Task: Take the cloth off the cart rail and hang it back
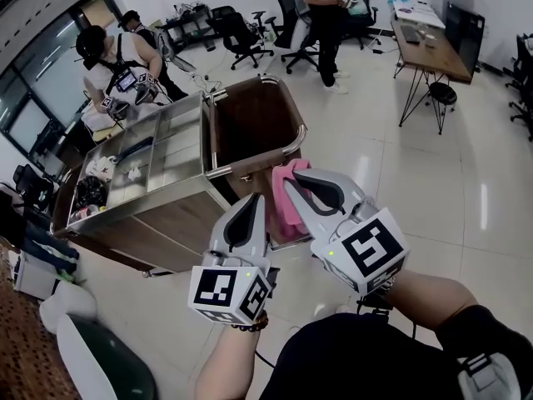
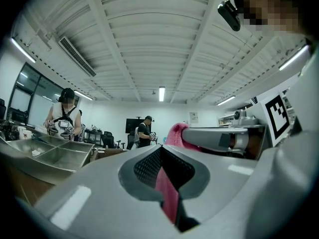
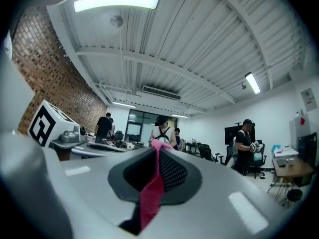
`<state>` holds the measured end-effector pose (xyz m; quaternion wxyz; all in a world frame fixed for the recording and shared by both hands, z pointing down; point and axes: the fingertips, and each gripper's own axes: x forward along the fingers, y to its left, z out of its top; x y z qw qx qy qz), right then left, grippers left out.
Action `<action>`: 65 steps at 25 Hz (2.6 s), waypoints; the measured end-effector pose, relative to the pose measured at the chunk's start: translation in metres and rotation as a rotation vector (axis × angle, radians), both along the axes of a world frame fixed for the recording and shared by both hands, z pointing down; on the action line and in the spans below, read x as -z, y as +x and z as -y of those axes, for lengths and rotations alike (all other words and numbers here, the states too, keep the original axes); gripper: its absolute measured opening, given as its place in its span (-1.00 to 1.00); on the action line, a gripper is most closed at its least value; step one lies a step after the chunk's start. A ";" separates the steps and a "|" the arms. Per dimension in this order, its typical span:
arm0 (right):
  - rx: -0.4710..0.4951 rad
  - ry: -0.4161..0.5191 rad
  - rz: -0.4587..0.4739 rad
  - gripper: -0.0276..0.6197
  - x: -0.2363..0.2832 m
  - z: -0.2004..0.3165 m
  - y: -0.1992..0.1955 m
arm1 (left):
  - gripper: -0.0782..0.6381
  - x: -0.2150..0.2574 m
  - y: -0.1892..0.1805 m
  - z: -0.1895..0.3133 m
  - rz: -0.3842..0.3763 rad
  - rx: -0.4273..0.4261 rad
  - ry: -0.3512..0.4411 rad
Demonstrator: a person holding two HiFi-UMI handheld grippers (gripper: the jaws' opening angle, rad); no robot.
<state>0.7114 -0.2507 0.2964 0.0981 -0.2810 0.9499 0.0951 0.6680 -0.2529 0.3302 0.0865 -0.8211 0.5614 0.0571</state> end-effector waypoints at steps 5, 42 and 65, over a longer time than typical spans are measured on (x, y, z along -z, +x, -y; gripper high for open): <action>-0.001 0.033 0.002 -0.87 0.001 -0.004 -0.002 | -0.77 -0.002 -0.004 -0.006 -0.004 0.009 -0.006; 0.445 -0.071 -0.120 -0.86 -0.030 -0.154 -0.263 | -0.77 -0.026 -0.269 -0.171 -0.073 0.463 0.036; 0.763 -0.024 -0.152 -0.86 -0.063 -0.278 -0.466 | -0.77 -0.063 -0.455 -0.317 -0.081 0.794 0.057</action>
